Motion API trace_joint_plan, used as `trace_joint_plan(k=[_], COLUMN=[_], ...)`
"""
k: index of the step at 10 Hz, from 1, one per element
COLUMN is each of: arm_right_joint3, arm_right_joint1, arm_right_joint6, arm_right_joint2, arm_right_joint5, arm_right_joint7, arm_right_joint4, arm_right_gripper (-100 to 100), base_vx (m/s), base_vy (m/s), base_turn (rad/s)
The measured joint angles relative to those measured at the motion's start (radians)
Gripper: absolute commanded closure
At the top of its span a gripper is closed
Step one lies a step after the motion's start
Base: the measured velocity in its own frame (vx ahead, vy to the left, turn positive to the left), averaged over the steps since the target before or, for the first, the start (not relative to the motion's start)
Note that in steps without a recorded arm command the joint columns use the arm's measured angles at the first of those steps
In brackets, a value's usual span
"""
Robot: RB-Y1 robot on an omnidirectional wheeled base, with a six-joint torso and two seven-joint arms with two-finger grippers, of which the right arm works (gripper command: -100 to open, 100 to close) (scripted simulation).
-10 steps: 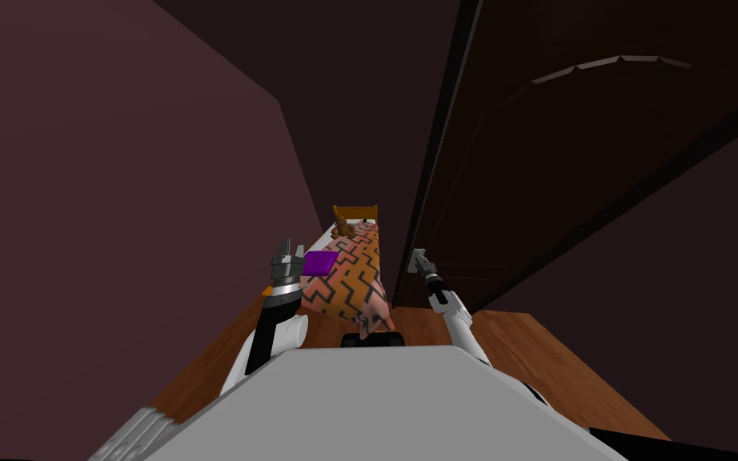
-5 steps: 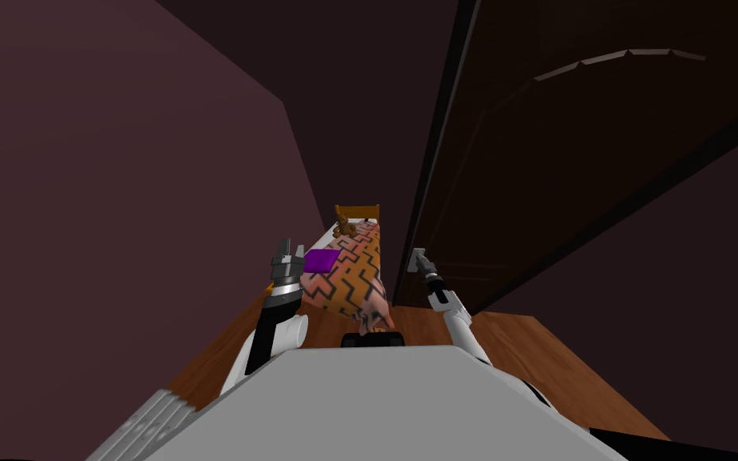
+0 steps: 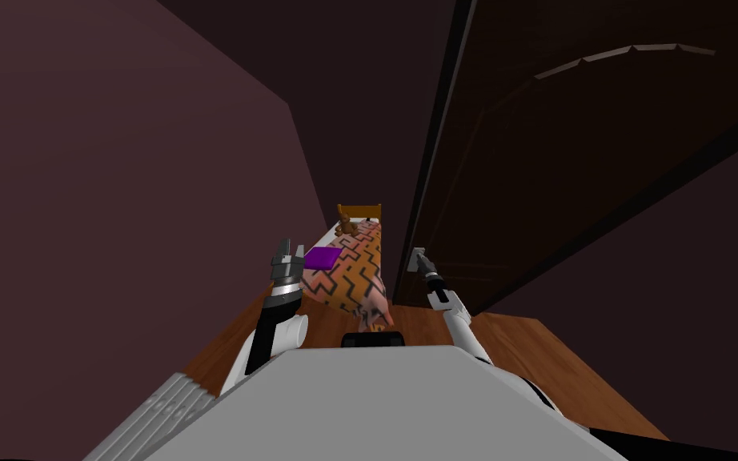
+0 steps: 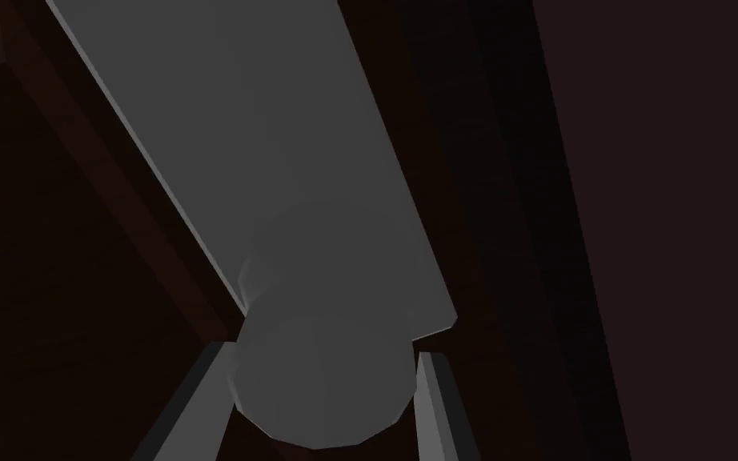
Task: Pull the door open
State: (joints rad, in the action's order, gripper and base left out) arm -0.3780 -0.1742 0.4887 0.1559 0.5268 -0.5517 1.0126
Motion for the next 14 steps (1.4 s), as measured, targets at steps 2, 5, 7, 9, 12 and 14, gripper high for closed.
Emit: trace_joint_plan(k=[2,5,7,9,12,14], arm_right_joint3=[0.014,0.036,0.053,0.065,0.092,0.106], arm_right_joint1=[0.002,0.003,0.001,-0.002,0.006,0.002], arm_right_joint6=[-0.002,-0.001,-0.004,-0.002,-0.003,0.0], arm_right_joint2=[0.006,0.015,0.022,0.03,0.039,0.049], arm_right_joint5=[-0.039,-0.115,-0.165,-0.211,-0.293,-0.342], arm_right_joint7=[0.046,0.119,0.169,0.215,0.289,0.335], arm_right_joint4=[0.003,0.001,0.0,-0.008,0.001,-0.011], arm_right_gripper=[100,100,100,100,100,100], base_vx=[-0.045,-0.053,-0.047,-0.041,-0.056,-0.051], base_vy=[-0.029,-0.034,-0.03,-0.023,-0.037,-0.025], base_turn=[0.066,0.064,0.052,0.047,0.061,0.073])
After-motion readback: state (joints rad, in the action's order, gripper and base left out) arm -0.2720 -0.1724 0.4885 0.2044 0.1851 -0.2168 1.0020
